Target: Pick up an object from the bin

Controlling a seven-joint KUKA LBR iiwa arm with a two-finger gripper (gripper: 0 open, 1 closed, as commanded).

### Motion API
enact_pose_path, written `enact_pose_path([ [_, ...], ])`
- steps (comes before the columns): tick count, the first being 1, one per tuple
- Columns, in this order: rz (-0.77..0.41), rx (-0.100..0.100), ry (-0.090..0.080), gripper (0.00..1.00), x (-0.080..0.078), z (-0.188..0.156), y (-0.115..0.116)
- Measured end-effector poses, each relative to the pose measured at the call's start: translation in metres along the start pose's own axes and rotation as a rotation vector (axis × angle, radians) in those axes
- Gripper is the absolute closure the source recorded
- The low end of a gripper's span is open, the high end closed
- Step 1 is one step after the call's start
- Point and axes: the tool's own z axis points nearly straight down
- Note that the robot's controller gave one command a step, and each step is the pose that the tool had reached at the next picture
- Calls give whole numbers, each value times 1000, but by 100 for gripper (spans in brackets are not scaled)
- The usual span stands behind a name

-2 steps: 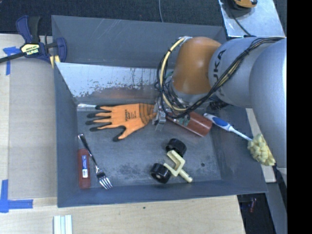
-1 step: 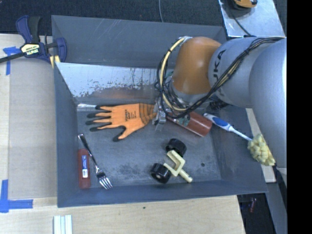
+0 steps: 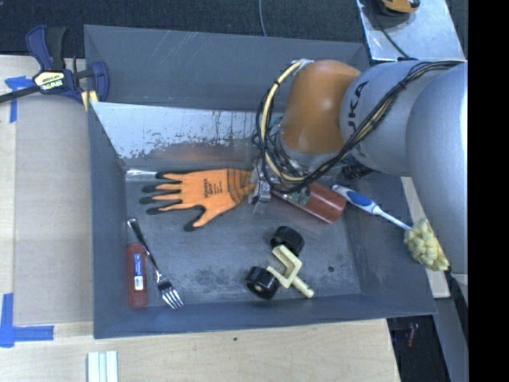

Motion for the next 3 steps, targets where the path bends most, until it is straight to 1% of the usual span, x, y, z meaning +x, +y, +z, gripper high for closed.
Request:
enact_pose_path([
  [1, -19, 0, -1, 100, 8, -234, 32],
  [2, -23, -3, -12, 100, 8, -287, 39],
  [3, -240, -1, -11, 100, 17, -250, 39],
])
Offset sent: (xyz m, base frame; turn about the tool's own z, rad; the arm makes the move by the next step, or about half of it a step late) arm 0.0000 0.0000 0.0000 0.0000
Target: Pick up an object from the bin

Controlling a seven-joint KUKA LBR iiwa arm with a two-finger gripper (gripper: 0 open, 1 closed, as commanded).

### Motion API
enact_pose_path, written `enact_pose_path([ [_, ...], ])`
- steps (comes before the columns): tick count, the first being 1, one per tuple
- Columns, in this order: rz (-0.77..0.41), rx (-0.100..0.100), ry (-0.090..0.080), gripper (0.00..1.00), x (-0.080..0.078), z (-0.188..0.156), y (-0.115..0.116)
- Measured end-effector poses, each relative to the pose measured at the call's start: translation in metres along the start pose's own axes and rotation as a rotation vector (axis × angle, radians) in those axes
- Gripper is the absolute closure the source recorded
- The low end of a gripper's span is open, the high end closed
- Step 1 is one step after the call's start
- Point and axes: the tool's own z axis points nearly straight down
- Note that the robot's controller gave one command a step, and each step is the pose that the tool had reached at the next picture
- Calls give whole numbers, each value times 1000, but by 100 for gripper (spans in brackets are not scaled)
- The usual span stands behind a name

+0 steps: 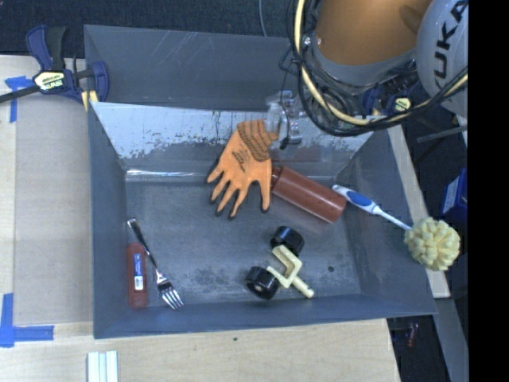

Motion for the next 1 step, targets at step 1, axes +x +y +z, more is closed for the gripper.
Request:
enact_pose_path([
  [1, -406, -1, 4, 100, 10, 31, 8],
])
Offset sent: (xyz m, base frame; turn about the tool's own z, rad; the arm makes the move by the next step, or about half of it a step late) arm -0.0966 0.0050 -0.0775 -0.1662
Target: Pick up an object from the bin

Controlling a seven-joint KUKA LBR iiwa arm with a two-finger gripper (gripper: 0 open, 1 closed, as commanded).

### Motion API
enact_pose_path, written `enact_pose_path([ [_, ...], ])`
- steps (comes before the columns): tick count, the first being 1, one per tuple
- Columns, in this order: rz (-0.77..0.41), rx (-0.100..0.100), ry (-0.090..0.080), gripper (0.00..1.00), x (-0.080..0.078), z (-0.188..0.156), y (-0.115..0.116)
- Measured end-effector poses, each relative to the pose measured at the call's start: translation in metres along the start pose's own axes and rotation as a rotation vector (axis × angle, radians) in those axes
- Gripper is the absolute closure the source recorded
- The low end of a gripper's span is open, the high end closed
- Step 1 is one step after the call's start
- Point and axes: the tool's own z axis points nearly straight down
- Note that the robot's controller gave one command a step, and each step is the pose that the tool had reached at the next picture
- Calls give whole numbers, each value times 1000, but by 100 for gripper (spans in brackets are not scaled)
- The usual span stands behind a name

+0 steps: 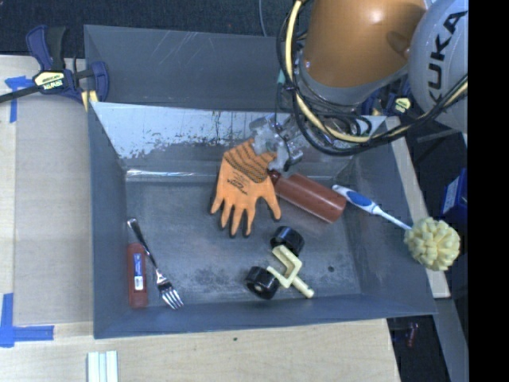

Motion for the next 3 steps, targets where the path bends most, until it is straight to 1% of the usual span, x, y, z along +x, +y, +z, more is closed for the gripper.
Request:
enact_pose_path([
  [1, 6, -1, 1, 100, 41, 25, 21],
  [2, 218, -1, -3, 100, 23, 52, 16],
  [3, -30, 1, -4, 100, 38, 66, 19],
])
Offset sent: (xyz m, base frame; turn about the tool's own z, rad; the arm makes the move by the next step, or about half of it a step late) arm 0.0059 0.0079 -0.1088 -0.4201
